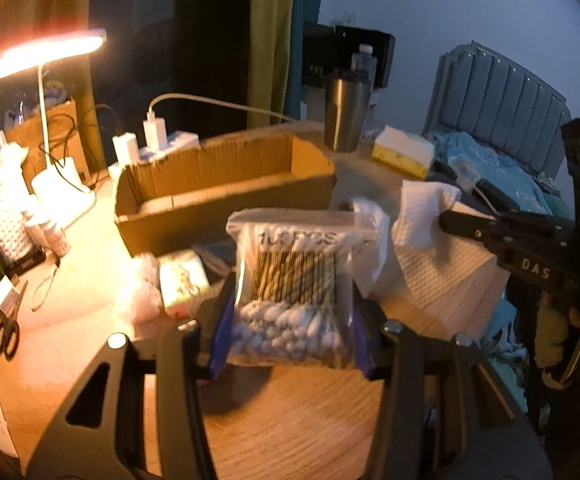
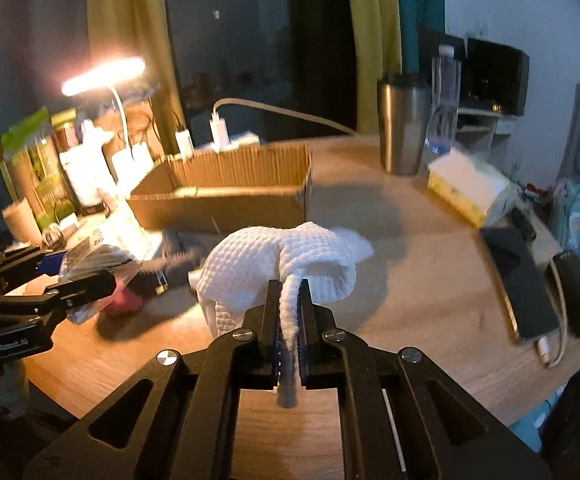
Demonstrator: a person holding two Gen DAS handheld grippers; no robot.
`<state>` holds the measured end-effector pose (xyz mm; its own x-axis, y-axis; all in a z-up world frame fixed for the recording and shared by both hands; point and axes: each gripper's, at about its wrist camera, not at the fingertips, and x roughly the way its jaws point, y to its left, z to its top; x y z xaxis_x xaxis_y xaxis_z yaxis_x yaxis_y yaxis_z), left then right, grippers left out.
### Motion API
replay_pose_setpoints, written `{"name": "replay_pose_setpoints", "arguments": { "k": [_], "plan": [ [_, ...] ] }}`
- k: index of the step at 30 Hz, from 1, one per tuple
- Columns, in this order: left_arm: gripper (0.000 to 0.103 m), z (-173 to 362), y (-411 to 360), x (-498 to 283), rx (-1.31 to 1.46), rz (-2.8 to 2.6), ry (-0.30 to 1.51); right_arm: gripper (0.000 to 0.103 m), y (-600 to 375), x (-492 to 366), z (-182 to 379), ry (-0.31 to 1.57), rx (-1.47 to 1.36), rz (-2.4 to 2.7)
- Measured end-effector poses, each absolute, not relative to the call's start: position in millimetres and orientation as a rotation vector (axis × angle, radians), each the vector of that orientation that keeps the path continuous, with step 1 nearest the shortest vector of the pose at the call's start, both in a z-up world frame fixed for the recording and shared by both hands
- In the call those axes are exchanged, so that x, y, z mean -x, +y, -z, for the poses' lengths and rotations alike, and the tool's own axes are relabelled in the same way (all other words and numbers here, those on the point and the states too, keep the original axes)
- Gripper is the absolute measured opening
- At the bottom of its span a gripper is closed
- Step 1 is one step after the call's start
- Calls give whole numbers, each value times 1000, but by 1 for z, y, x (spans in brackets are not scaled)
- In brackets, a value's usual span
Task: Organize soft objects
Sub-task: 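Grasp the white towel with the right gripper while the left gripper grasps the cotton swab bag, then carry the towel toward the box while the left gripper drops the swab bag into it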
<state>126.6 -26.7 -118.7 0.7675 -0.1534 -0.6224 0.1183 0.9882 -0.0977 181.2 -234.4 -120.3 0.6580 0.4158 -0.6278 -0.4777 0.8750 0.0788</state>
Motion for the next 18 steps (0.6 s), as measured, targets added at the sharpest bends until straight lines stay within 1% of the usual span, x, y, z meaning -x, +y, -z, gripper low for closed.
{"name": "replay_pose_setpoints", "arguments": {
  "k": [8,18],
  "plan": [
    [49,88,-18,-137,61,119,594,8,-232,-190,89,613,91,-533],
    [49,65,-7,-157,79,86,524,8,-223,-204,65,554,97,-558]
  ]
}}
